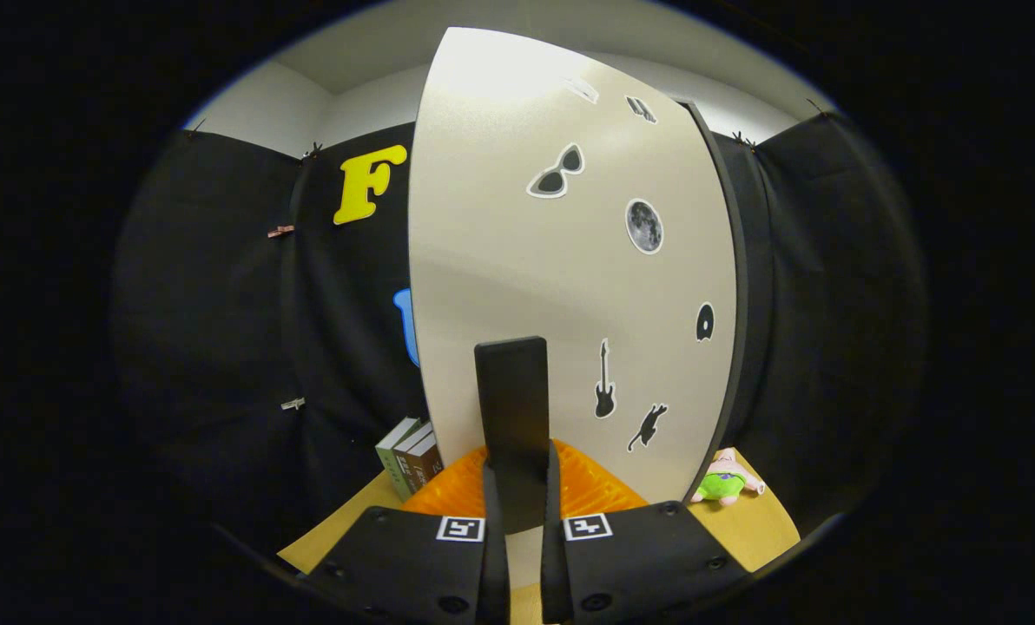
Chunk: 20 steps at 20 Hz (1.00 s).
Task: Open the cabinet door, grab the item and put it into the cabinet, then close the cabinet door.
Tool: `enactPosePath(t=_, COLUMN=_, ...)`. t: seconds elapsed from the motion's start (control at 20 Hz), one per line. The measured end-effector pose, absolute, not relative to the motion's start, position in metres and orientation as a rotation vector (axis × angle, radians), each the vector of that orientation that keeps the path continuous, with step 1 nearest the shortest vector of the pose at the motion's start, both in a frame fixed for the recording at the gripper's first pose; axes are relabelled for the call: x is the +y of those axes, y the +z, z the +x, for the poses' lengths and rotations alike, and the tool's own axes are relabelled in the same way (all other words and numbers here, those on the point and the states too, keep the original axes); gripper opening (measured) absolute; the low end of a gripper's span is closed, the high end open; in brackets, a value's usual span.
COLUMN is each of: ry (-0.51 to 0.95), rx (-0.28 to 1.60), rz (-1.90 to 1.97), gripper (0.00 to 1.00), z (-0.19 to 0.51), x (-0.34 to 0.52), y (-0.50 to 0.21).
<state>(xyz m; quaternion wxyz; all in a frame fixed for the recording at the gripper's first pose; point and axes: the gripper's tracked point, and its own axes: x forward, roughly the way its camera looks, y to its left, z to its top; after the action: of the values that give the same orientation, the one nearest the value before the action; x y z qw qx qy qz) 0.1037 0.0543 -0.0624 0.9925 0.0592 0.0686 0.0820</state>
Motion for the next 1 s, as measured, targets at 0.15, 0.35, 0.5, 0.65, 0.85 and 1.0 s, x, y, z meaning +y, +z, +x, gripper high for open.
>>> enactPosePath(t=0.15, ry=0.152, rx=0.134, rz=0.138, gripper=0.18, z=0.09, x=0.038, y=-0.063)
enactPosePath(t=0.35, ry=0.123, rx=0.132, rz=0.148, gripper=0.18, z=0.074, x=0.016, y=-0.063)
enactPosePath(t=0.5, ry=0.1, rx=0.128, rz=0.141, gripper=0.17, z=0.066, x=0.0, y=-0.062)
enactPosePath(t=0.65, ry=0.053, rx=0.124, rz=0.136, gripper=0.17, z=0.062, x=-0.016, y=-0.062)
enactPosePath(t=0.85, ry=-0.009, rx=0.123, rz=0.141, gripper=0.16, z=0.057, x=-0.037, y=-0.062)
enactPosePath(t=1.0, ry=-0.058, rx=0.108, rz=0.164, gripper=0.16, z=0.051, x=-0.05, y=-0.059)
